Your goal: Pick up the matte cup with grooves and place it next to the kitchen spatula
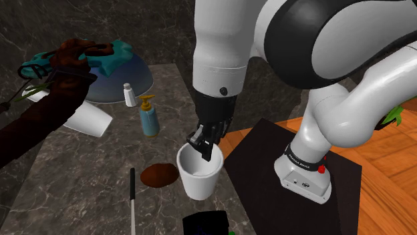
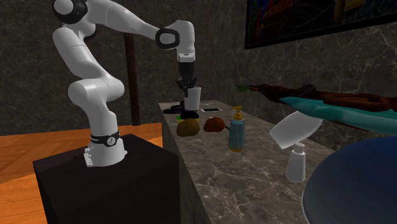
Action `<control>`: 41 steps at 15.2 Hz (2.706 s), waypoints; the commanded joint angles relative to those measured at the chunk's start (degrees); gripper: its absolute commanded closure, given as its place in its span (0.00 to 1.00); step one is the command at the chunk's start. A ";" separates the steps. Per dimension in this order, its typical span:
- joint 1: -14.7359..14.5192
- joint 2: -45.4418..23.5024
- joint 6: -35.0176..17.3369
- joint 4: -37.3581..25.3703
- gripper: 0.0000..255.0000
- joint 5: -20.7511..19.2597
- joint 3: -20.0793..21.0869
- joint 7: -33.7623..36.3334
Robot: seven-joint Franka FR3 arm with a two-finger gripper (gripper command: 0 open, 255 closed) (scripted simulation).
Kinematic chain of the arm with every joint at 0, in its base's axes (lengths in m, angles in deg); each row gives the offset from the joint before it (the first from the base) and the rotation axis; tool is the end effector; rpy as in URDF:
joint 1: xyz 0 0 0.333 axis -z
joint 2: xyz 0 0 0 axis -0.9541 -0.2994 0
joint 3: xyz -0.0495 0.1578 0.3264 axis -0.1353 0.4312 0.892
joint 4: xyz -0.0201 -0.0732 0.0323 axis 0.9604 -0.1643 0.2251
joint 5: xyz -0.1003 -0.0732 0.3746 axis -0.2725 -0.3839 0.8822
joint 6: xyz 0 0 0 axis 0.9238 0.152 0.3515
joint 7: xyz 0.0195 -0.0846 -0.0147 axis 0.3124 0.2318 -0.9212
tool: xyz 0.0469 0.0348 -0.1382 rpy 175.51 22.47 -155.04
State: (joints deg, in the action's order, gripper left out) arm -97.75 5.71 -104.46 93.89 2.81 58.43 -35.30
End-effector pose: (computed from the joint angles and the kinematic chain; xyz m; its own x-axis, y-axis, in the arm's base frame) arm 0.1837 0.3315 0.4576 0.9985 0.0178 -0.0518 0.0131 -0.9959 -0.0899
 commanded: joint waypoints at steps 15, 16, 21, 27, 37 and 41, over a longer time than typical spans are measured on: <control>-0.03 -6.48 -14.72 8.27 1.00 2.15 3.96 -1.16; -0.03 -6.48 -14.72 8.27 1.00 2.15 3.96 -1.16; -0.03 -6.48 -14.72 8.27 1.00 2.15 3.96 -1.16; -0.03 -6.49 -14.72 8.26 0.00 2.15 3.97 -1.15; 0.04 -1.75 -5.88 4.25 0.00 0.91 1.07 -1.21; 0.04 -1.75 -5.89 4.25 0.00 0.91 1.07 -1.21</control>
